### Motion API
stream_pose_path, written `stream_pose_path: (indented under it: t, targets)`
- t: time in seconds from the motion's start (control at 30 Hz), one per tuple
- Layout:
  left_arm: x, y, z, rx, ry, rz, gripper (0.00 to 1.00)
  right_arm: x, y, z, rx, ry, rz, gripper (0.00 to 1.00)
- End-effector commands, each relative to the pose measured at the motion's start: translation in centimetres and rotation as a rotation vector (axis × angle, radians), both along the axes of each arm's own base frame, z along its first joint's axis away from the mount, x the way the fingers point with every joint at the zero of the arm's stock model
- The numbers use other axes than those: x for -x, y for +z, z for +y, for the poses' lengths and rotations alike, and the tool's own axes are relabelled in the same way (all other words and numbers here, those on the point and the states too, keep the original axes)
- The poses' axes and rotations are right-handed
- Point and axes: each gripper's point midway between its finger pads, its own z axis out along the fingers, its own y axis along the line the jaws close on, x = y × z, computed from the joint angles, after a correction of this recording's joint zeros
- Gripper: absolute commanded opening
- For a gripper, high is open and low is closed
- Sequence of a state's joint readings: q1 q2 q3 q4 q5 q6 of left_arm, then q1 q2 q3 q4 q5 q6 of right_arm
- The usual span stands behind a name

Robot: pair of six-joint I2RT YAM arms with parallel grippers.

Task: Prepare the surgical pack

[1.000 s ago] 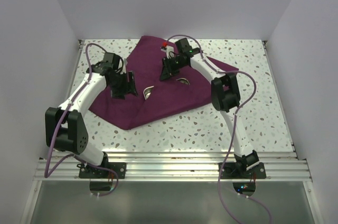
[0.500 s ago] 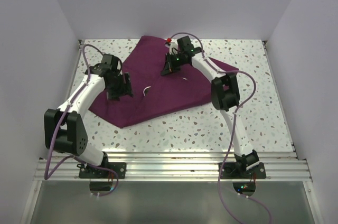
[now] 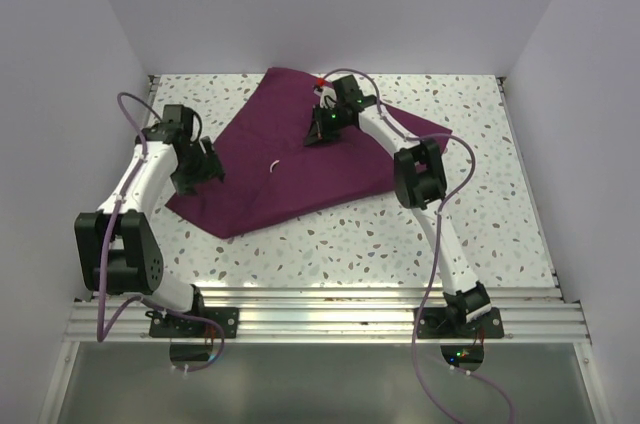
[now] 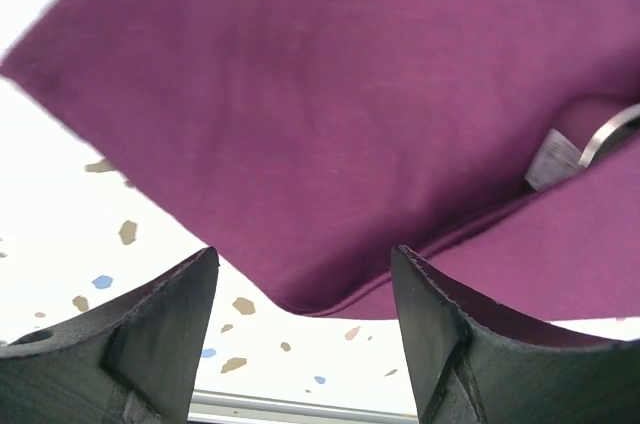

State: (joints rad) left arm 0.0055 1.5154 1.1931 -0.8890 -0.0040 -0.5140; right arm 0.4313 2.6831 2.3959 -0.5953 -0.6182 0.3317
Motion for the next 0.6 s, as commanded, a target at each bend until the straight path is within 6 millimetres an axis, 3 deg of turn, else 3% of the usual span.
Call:
stream_pose_path:
  t: [0.0, 0.4, 0.53, 0.57]
  targets:
    - [0.6, 0.5, 2.1, -0.032, 0.086, -0.001, 0.74, -2.0, 0.7, 0.1, -0.004, -0.042, -0.064, 0.0]
    - [2.5, -3.2, 7.5, -0.08, 0.254, 0.094, 0.78, -1.2, -1.4, -0.6, 0.063, -0.02, -0.043, 0.0]
    - [2.2, -4.0, 7.2, -0.022, 0.23, 0.087, 0.75, -0.9, -1.7, -0.3, 0.071, -0.024, -0.03, 0.01]
    - [2.0, -3.9, 6.1, 0.035, 0.187, 0.072, 0.72, -1.0, -1.7, -0.4, 0.07, -0.03, -0.029, 0.01]
